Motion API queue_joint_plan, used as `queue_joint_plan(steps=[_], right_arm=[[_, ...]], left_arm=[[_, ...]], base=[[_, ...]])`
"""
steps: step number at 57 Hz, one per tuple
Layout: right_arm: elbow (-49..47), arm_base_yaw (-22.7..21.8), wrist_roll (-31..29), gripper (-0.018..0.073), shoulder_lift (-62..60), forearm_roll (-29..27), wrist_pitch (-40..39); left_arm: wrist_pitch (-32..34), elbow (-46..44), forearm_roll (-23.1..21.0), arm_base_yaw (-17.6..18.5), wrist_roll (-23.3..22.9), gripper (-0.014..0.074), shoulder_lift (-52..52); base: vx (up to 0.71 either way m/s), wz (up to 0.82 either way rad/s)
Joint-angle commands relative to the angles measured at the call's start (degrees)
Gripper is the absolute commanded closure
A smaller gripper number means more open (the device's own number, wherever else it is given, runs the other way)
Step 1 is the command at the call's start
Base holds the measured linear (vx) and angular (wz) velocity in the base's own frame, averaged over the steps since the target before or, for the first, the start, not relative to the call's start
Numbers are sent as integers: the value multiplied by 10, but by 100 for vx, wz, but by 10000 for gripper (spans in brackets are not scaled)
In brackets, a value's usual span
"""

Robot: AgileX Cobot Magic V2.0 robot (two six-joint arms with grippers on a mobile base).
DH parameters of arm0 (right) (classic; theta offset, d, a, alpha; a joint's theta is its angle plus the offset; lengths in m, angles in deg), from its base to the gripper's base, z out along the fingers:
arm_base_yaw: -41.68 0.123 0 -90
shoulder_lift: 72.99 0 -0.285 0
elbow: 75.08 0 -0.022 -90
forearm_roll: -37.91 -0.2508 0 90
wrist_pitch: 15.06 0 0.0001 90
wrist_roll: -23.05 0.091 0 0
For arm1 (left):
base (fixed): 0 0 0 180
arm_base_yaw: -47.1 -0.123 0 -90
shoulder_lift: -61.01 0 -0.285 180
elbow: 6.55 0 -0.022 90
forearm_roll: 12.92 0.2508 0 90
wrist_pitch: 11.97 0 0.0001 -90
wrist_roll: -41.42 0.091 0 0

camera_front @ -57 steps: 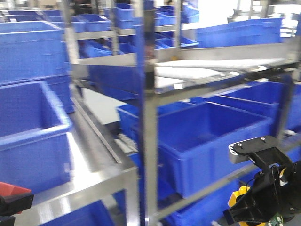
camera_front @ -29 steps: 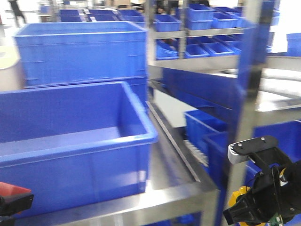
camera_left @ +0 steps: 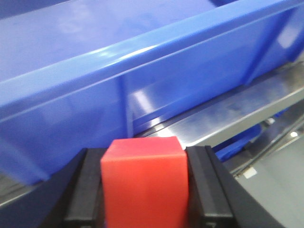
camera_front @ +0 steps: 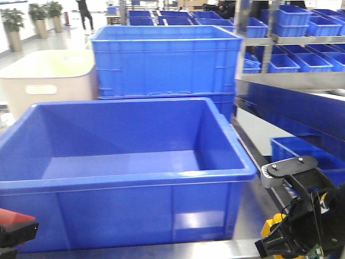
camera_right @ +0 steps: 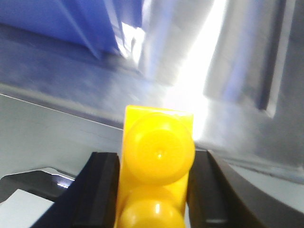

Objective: Pick red and yellow blocks into blue bin
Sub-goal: 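Drive up to the large empty blue bin on the cart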

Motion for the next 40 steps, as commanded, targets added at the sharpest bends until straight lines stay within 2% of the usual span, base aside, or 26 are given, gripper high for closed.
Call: queue_joint_plan(steps=[1, 19, 40], right_arm=[[-15, 0, -5, 315, -17, 4, -22], [-15, 0, -5, 315, -17, 4, -22], [-15, 0, -5, 315, -17, 4, -22]], left_arm=[[38, -14, -12, 2, -1, 261, 8], [38, -14, -12, 2, -1, 261, 8], [38, -14, -12, 2, -1, 261, 8]], base=[[4, 26], [2, 19], [0, 2]])
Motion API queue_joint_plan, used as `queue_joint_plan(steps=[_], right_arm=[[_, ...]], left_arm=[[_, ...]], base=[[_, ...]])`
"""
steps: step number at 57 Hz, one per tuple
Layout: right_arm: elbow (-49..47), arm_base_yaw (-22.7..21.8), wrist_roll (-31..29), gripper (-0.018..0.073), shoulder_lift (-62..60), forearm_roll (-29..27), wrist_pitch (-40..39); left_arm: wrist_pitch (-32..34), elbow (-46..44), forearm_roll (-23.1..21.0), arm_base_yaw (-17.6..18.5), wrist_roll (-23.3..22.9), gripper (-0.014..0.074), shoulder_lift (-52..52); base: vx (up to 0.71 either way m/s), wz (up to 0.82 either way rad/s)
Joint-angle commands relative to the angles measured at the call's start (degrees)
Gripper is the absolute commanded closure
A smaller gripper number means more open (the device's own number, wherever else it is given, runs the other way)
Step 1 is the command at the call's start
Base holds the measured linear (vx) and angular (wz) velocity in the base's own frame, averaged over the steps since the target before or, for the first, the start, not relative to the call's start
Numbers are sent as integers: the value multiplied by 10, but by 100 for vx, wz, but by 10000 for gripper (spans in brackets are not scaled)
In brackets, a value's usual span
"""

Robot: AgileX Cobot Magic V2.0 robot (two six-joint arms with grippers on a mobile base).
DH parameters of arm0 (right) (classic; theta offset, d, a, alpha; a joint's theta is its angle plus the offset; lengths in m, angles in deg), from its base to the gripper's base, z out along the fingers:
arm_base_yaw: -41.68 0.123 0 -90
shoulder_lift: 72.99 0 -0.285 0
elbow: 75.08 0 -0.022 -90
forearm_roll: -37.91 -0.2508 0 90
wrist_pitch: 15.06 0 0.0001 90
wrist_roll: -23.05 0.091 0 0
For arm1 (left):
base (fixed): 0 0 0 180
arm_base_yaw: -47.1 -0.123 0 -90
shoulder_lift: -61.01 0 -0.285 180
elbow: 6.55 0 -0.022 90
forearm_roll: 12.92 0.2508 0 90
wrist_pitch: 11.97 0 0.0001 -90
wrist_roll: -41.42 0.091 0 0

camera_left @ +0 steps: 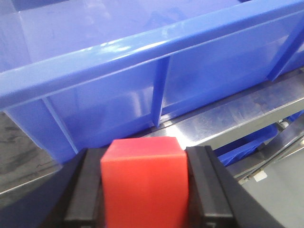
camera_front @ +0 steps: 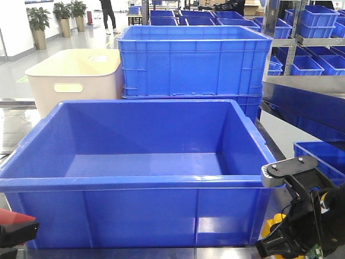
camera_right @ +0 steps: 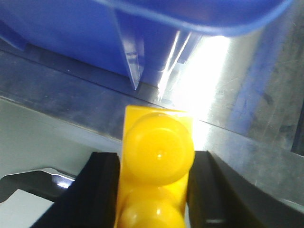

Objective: Pick red and yellow blocks into blue bin
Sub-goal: 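Drive up to the large empty blue bin on the cart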

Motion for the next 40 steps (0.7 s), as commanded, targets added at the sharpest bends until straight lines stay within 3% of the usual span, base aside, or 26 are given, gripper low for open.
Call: queue_joint_plan(steps=[1, 40], right_arm=[[-15, 0, -5, 315, -17, 5, -22], [-15, 0, -5, 315, -17, -5, -23]], left_arm=[[38, -14, -12, 2, -1, 261, 8], [38, -14, -12, 2, -1, 261, 8]], base=[[0, 0], [0, 0]])
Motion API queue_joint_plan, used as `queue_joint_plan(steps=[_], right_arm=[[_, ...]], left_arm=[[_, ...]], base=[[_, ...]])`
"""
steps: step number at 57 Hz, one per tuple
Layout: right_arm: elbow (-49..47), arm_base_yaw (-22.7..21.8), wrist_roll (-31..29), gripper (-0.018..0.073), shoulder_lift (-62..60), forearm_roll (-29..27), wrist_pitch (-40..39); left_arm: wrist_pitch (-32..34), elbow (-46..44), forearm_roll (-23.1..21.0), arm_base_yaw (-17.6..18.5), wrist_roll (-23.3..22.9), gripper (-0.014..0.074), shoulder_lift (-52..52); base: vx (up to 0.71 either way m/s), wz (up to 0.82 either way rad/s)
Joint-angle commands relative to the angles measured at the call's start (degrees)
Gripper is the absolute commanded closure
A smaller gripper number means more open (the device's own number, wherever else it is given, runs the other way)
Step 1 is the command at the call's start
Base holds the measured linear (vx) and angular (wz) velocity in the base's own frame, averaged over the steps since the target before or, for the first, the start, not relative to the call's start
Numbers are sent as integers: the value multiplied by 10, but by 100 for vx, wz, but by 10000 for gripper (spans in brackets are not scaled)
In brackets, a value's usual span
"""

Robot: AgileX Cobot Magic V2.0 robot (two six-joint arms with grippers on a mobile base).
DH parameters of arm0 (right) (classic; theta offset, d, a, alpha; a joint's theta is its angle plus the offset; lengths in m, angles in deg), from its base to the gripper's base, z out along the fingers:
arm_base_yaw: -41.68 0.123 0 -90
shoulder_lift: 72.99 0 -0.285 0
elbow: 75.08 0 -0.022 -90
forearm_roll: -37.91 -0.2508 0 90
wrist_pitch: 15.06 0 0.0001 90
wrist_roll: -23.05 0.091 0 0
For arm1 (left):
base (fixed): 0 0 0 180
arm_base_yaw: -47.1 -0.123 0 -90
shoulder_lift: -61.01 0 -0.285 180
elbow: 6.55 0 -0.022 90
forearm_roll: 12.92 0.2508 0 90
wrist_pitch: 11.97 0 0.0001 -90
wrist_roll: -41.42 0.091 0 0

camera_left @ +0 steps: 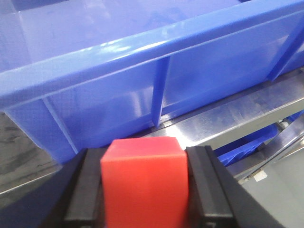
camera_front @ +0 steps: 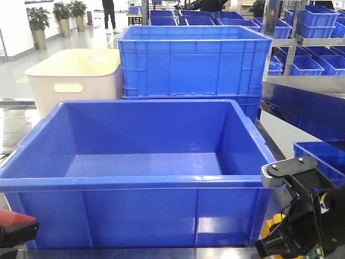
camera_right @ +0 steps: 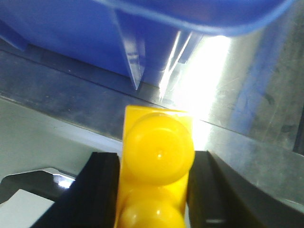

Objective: Pick red and yellow blocks into blue bin
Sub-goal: 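Drive up to the large empty blue bin on the cart, then move the right gripper over the blue bin and release the yellow brick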

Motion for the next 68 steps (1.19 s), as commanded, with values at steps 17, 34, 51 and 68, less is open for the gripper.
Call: queue_joint_plan(steps=[17, 34, 51, 68], right_arm=[[-56, 0, -22, 315, -59, -37, 64], [-180, 0, -137, 315, -82, -154, 58], [-307, 0, -218, 315, 45, -200, -39], [-389, 0, -224, 261, 174, -188, -45]], left_arm=[[38, -14, -12, 2, -1, 261, 8], [38, -14, -12, 2, -1, 261, 8], [38, -14, -12, 2, -1, 261, 8], [42, -14, -12, 2, -1, 261, 8]], base=[[0, 0], [0, 0], [0, 0], [0, 0]])
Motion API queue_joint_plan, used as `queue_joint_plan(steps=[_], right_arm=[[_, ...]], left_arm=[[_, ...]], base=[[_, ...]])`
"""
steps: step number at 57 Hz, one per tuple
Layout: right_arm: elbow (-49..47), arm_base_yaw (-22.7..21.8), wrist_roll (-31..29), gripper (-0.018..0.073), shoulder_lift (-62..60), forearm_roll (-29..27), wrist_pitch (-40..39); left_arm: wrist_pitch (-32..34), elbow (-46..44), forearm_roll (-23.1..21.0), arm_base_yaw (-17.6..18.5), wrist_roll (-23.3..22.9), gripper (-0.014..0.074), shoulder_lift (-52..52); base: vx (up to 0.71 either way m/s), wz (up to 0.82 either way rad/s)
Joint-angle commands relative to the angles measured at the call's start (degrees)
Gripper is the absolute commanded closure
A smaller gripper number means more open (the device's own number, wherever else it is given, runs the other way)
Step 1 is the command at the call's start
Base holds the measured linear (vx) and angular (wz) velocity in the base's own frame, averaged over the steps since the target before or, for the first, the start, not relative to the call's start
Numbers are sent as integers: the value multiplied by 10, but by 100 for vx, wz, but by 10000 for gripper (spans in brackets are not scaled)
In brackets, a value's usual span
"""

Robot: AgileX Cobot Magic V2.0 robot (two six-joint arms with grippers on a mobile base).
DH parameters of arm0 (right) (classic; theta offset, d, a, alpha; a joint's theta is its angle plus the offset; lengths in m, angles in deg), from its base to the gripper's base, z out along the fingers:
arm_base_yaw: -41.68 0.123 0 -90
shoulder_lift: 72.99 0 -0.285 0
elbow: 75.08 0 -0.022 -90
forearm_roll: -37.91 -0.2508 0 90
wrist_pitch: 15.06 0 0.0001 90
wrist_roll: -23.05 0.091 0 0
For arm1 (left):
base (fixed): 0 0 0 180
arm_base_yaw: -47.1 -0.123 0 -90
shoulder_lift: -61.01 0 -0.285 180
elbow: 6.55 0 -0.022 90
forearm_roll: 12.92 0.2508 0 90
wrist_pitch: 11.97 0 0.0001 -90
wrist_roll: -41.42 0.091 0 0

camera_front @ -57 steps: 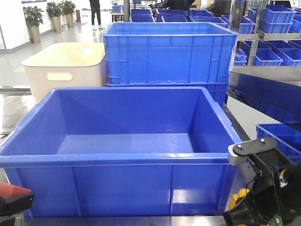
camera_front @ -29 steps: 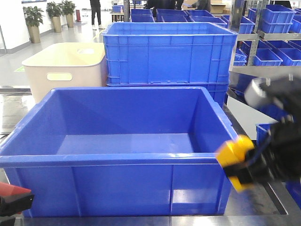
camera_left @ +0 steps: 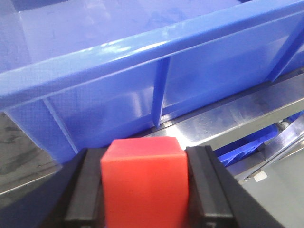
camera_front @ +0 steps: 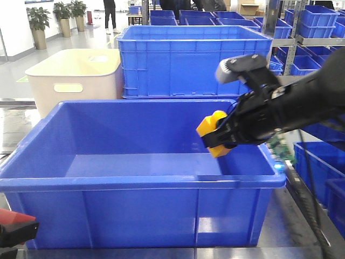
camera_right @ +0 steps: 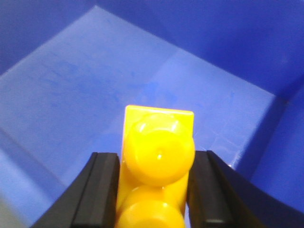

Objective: Pick red and yellow blocks into blue bin
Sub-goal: 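Move the right gripper over the blue bin and release the yellow brick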

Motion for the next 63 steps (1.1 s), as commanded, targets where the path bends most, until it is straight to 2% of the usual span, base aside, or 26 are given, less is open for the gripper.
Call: queue_joint_plan(steps=[1, 6, 17, 24, 31, 41, 51, 63], right_arm=[[-35, 0, -8, 249, 8, 0, -45], [-36, 0, -8, 177, 30, 3, -62], [-35, 0, -7, -57, 43, 2, -80], [-35, 0, -7, -128, 36, 2, -79], [-35, 0, 2, -120, 1, -1, -36], [-23, 0, 20, -46, -66, -13, 18], [74, 0, 14, 23, -161, -17, -14], [225, 0, 8, 29, -279, -14, -30]], left_arm=[[40, -14, -12, 2, -1, 261, 8], [40, -14, -12, 2, -1, 261, 8], [40, -14, -12, 2, -1, 261, 8], [40, -14, -12, 2, -1, 261, 8], [40, -14, -9, 2, -1, 261, 8], [42, -14, -6, 1, -1, 261, 8], [42, -14, -6, 1, -1, 261, 8], [59, -14, -7, 1, -1, 261, 8]], base=[[0, 0], [0, 0], [0, 0], [0, 0], [0, 0], [0, 0], [0, 0], [0, 0]])
